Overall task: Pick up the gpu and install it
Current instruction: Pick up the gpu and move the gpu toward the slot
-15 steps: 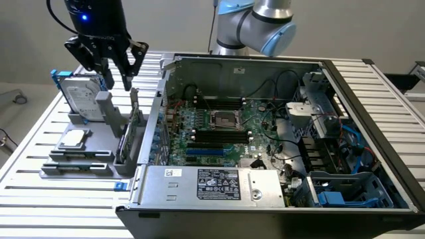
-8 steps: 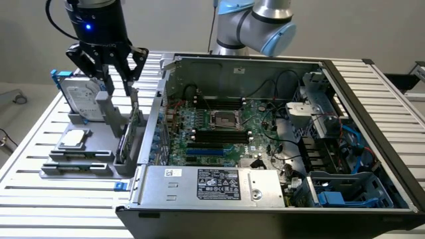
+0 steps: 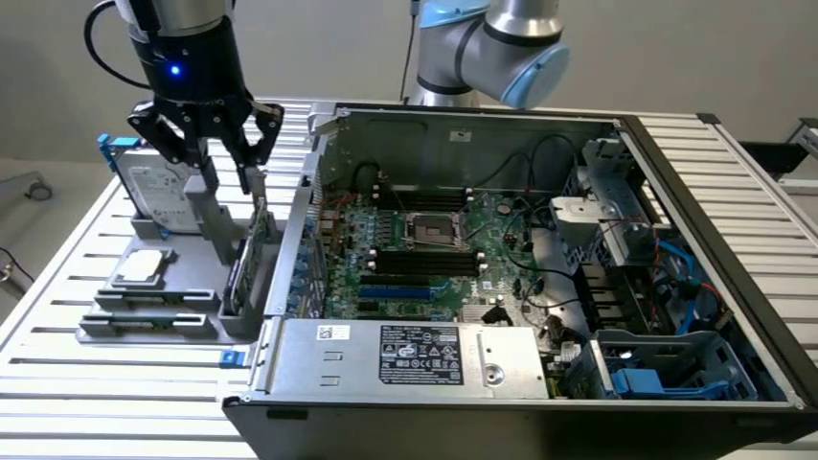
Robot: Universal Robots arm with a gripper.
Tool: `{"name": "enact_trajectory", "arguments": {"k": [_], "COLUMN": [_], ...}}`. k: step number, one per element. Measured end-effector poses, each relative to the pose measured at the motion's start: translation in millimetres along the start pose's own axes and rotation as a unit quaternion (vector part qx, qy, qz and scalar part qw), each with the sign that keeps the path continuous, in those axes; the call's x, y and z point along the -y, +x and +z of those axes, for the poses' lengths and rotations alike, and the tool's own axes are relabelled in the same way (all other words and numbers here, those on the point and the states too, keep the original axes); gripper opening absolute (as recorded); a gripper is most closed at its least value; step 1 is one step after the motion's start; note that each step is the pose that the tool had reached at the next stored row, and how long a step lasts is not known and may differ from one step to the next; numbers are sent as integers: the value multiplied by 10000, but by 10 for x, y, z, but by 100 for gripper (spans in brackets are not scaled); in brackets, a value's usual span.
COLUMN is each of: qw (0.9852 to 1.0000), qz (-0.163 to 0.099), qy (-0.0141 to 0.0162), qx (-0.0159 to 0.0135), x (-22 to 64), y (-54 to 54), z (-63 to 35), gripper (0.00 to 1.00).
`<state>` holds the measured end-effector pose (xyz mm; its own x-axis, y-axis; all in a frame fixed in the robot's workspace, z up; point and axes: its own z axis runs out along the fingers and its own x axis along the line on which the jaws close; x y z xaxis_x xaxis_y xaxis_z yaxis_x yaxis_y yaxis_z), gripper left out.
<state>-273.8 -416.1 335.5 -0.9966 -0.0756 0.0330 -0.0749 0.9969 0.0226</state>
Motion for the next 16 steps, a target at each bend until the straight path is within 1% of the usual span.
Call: {"name": "enact_trajectory", "arguments": {"k": [6,16], "qw": [10000,10000], "qz": [0,0], "qy": [0,0], "qx": [1,0], "x": [-1,40], "y": [110,111], "z": [113,294], "gripper": [42,42]}}
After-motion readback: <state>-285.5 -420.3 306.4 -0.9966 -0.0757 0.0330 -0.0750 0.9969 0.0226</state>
